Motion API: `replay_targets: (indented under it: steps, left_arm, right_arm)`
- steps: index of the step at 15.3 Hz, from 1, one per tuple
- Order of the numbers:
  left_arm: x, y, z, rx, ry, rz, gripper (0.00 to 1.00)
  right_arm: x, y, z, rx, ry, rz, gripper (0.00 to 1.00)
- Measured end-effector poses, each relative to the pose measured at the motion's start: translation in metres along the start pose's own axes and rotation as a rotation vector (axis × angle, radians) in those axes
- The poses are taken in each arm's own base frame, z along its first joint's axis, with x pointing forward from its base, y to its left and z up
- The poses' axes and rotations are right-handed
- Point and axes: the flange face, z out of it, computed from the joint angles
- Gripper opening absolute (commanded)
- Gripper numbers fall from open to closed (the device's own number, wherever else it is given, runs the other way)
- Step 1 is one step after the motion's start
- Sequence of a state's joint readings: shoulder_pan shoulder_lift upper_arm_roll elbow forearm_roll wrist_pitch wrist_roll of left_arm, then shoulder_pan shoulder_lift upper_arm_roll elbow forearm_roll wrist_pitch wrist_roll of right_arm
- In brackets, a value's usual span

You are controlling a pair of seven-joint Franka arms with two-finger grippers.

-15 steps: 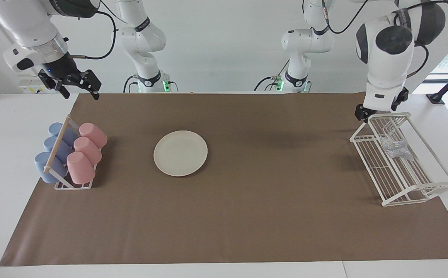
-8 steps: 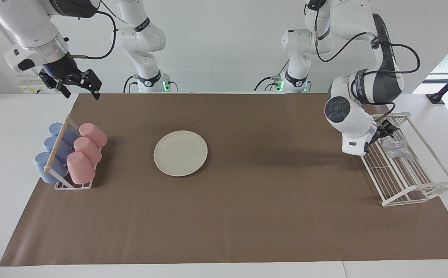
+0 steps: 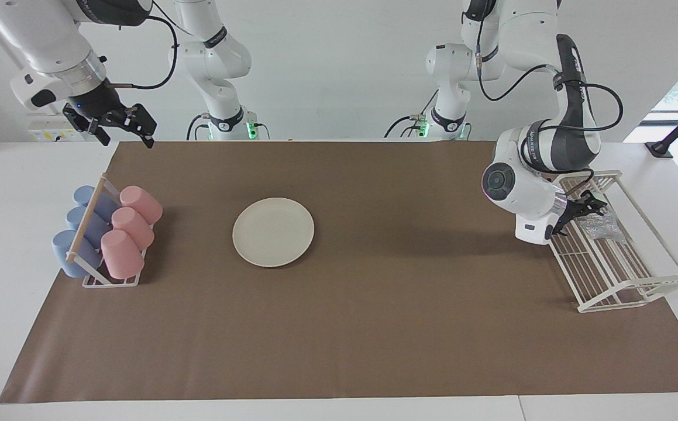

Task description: Wipe plate with sponge

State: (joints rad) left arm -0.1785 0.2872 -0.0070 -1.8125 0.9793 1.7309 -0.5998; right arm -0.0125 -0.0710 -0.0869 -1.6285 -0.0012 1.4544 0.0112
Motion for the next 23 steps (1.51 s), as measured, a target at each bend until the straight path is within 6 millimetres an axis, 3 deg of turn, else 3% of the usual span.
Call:
replay_targets:
  steps: [5, 8, 10, 16, 19, 23]
  left_arm:
    - [0.0, -0.001, 0.001, 0.001, -0.001, -0.001, 0.0]
    - [0.001, -0.003, 0.004, 0.004, -0.003, -0.004, 0.0]
    - [0.001, -0.003, 0.004, 0.004, -0.003, -0.004, 0.0]
    - [0.004, -0.008, 0.0, 0.004, 0.009, 0.003, 0.0]
    - [0.015, -0.044, -0.026, -0.035, 0.02, 0.049, 0.0]
    - [0.011, -0.1, -0.073, -0.254, -0.049, 0.012, 0.0]
  right_arm:
    - [-0.005, 0.017, 0.003, 0.005, -0.041, 0.036, 1.0]
    - [-0.005, 0.015, 0.003, 0.001, -0.042, 0.177, 1.0]
    - [-0.005, 0.001, 0.003, -0.007, -0.041, 0.352, 1.0]
    - [-0.027, -0.14, 0.001, 0.011, -0.044, 0.839, 1.0]
    - [-0.038, -0.19, -0.005, 0.052, -0.003, 1.007, 1.0]
    - [-0.052, -0.227, -0.006, 0.08, -0.006, 1.131, 1.0]
